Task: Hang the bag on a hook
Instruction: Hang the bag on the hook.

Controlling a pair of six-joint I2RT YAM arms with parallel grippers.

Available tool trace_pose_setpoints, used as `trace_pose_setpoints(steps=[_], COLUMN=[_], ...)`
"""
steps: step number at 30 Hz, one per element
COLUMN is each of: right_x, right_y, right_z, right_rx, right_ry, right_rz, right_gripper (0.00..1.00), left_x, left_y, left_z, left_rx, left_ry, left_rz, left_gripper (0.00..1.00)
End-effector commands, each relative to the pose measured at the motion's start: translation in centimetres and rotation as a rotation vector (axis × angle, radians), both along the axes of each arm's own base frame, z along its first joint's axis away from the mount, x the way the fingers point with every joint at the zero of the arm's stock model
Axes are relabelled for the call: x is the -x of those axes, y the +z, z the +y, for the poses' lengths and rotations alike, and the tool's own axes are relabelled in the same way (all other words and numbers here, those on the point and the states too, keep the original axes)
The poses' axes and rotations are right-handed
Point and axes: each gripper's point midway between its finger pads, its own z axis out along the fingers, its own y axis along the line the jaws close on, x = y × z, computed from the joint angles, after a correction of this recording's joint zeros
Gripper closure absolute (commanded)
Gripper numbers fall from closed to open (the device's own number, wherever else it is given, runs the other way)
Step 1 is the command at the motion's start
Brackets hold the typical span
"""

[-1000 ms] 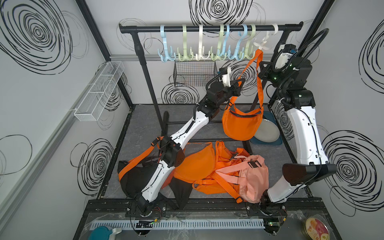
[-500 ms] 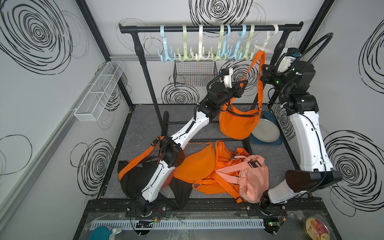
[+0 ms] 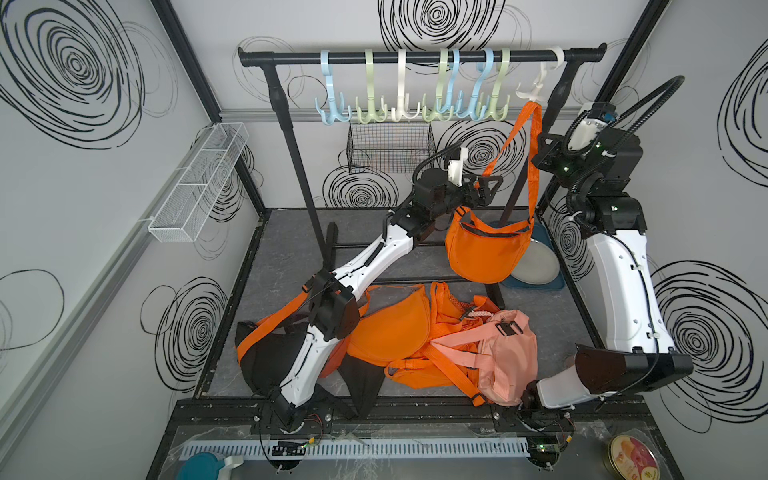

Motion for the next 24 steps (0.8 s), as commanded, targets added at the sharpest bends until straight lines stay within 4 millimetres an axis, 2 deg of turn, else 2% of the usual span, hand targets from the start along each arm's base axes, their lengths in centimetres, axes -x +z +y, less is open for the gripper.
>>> trace_pose_setpoints(steps=[1,5,11,13,15,18,20,24], right_x=[1.6,3.0,7.7,9.6,11.4,13.0,13.8,16.0], right_y=[1.6,2.6,5.4,5.7,4.9,0.5,-4.8,-16.5], right_z=[-1.0,-1.4,-1.9,-1.7,-1.1,1.0,3.0,4.7], right_rx=[-0.028,-0.031,-0.050,-0.050,-0.055,-0.083,-0.074,-0.016], right_ry=[-0.033,-0.047,-0.074,-0.062,-0.030,0.057,0.102,0.099], right_rz=[-0.051,-0.079,-0.171,-0.185,-0.178,-0.087,0.027,0.325], right_gripper=[0.99,0.88,0.45,0.39,0.36,0.32,0.30,0.24], left_x=[2.9,4.7,8.3,9.6,10.5,11.8,12.4,13.8], left_y=[6.5,6.4,5.1,4.3,3.3,1.4,-0.2,-3.9], left_z=[3.0,4.6,6.7,7.6,9.1,12.0,14.1,17.3], left_rx=[0.006,-0.088,-0.252,-0.304,-0.354,-0.399,-0.438,-0.564], left_ry=[0.034,0.065,0.116,0.134,0.177,0.242,0.296,0.358], left_rz=[-0.178,-0.238,-0.332,-0.349,-0.351,-0.331,-0.306,-0.261], left_gripper=[0.01,0.01,0.01,0.01,0.01,0.01,0.01,0.01])
